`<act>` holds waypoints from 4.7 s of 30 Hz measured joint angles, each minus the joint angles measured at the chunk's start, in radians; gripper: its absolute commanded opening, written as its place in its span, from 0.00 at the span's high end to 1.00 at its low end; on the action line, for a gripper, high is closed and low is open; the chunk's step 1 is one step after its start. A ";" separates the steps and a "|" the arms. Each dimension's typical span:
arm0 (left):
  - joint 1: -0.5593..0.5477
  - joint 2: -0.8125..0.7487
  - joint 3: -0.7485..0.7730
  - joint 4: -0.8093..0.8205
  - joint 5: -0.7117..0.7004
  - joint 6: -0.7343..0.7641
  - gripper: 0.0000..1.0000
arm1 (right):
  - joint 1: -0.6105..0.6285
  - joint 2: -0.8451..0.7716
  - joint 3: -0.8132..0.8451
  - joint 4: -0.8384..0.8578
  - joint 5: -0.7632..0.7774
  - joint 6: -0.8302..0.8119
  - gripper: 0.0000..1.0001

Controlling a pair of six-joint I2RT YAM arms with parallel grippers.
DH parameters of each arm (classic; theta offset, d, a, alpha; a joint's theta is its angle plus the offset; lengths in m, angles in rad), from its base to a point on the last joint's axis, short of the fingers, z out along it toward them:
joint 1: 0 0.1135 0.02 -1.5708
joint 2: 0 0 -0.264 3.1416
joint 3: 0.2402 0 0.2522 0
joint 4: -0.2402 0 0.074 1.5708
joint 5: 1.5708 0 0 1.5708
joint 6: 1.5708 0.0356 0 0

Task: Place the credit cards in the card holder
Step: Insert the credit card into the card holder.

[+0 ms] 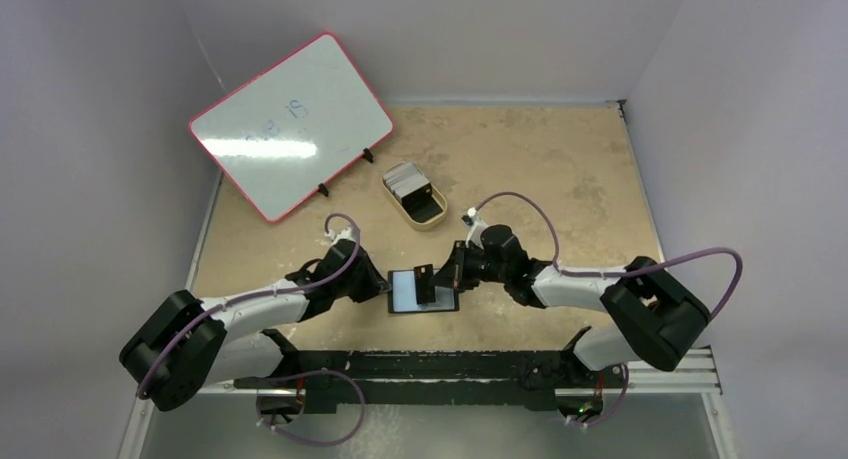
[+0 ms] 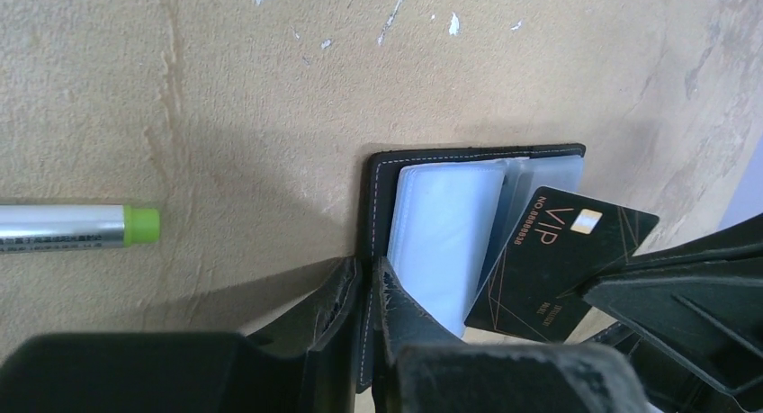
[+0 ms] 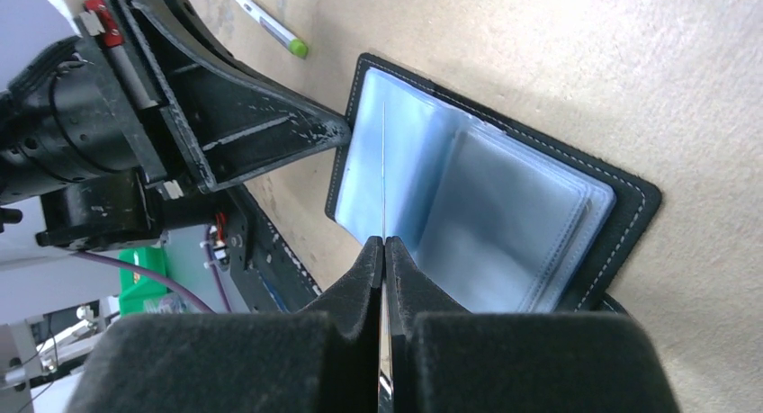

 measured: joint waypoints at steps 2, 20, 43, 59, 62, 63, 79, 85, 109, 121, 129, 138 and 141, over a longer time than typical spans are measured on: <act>0.000 0.000 0.000 -0.003 0.000 0.004 1.00 | 0.000 0.010 -0.013 0.007 0.000 0.006 1.00; 0.000 0.002 -0.001 0.000 0.001 0.008 1.00 | 0.000 -0.095 -0.060 0.045 0.053 0.072 1.00; 0.000 0.002 -0.013 0.026 0.004 0.007 1.00 | 0.000 0.048 -0.075 0.137 0.110 0.073 1.00; 0.000 0.002 -0.013 0.026 0.003 0.007 1.00 | 0.009 0.065 -0.139 0.262 0.105 0.122 1.00; 0.000 0.002 -0.013 0.027 0.003 0.006 1.00 | 0.013 0.081 -0.143 0.300 0.100 0.139 1.00; 0.000 0.002 -0.014 0.027 0.003 0.006 1.00 | 0.014 0.092 -0.144 0.314 0.096 0.146 1.00; 0.000 0.002 -0.017 0.034 0.003 0.006 1.00 | 0.027 0.106 -0.164 0.308 0.081 0.214 1.00; 0.000 0.001 -0.017 0.034 0.003 0.006 1.00 | 0.030 0.064 -0.176 0.267 0.088 0.227 1.00; 0.000 0.001 -0.017 0.034 0.005 0.006 1.00 | 0.031 0.211 -0.094 0.312 0.048 0.223 1.00; -0.002 0.001 -0.017 0.035 0.005 0.006 1.00 | 0.039 0.272 0.001 0.241 0.006 0.159 1.00; -0.006 0.001 -0.017 0.035 0.003 0.006 1.00 | 0.068 0.296 0.052 0.199 0.008 0.137 0.83; -0.013 -0.001 -0.027 0.051 0.000 -0.004 1.00 | 0.083 0.211 0.066 0.065 0.043 0.112 0.64; -0.013 -0.003 -0.028 0.051 0.001 -0.005 1.00 | 0.083 0.123 0.060 -0.027 0.080 0.101 0.57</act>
